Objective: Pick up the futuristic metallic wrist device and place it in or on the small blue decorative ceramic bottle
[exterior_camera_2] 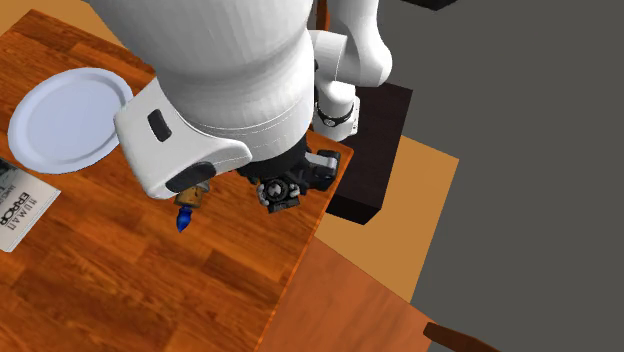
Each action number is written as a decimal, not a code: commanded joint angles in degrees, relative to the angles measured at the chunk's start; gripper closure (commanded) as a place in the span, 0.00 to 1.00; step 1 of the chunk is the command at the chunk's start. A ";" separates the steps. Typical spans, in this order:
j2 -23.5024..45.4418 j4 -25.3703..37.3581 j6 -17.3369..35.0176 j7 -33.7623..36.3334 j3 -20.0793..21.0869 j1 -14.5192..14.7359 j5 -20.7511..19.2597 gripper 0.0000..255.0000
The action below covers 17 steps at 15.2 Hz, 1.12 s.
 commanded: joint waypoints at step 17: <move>-6.69 -2.60 -3.14 -24.21 -16.78 -6.82 -7.19 1.00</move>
